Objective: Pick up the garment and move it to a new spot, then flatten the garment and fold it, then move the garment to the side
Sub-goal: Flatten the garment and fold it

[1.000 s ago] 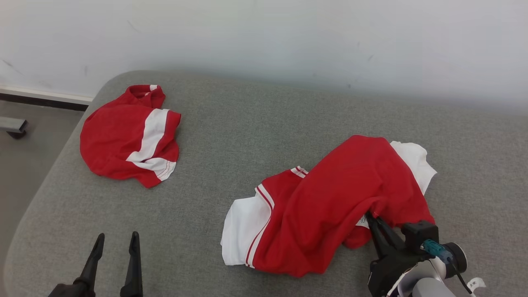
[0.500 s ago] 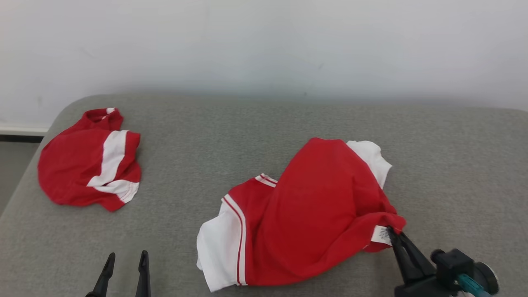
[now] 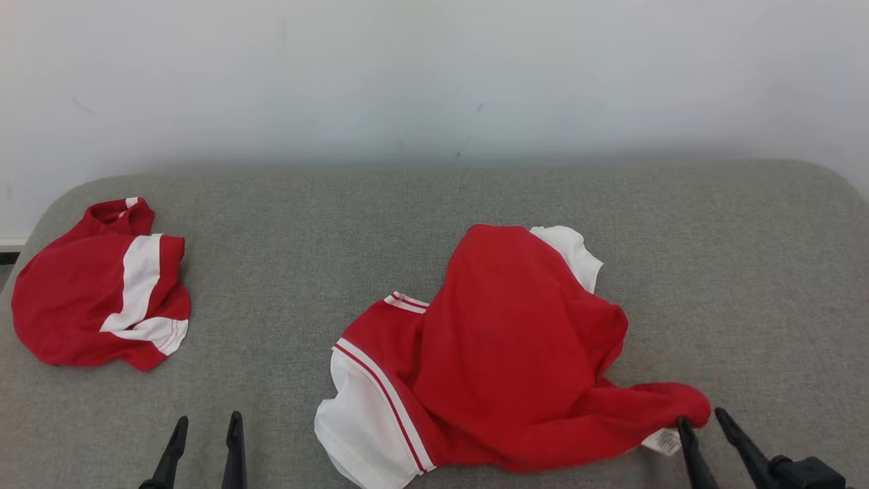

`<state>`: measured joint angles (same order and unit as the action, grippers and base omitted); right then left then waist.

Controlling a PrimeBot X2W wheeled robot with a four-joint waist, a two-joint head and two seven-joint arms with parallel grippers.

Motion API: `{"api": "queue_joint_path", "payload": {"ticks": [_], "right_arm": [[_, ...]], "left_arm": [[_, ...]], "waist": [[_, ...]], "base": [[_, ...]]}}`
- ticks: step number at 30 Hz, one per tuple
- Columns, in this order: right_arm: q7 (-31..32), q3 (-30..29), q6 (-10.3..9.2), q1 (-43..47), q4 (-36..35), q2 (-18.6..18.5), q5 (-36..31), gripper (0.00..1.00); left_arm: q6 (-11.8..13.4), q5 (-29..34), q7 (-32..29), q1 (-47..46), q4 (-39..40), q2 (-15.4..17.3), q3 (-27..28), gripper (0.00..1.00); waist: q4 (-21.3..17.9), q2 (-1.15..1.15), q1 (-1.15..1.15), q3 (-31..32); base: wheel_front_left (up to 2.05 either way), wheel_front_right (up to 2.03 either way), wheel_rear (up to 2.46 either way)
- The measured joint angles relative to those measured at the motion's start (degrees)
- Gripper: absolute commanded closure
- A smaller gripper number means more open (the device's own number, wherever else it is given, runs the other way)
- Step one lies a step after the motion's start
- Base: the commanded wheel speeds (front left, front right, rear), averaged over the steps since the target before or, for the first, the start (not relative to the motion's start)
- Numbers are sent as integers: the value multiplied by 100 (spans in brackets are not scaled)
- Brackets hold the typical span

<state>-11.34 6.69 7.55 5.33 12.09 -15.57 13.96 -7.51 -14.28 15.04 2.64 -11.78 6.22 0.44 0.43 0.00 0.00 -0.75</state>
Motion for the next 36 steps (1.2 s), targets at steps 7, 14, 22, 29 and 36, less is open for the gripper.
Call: {"api": "queue_joint_path", "payload": {"ticks": [7,14,22,29,36], "right_arm": [[-188,-315,0,111,-342,297,-136,0],[-314,-522,0,147,-670,526,-213,0],[-341,-517,0,191,-740,755,-301,0],[-357,-347,0,103,-654,794,-316,0],[-365,-152,0,-215,-528,838,-356,0]], "left_arm": [[0,15,0,42,27,21,107,0],[0,90,0,51,125,32,188,0],[0,169,0,55,194,24,227,0],[0,138,0,-578,75,438,-216,0],[-1,-377,-224,-1766,-256,1155,-873,0]], "waist": [[-16,0,0,64],[-16,0,0,105],[2,0,0,137],[-71,0,0,77],[-284,0,0,-142]], "base": [[0,0,0],[0,0,0],[0,0,0],[0,0,0],[0,0,0]]}}
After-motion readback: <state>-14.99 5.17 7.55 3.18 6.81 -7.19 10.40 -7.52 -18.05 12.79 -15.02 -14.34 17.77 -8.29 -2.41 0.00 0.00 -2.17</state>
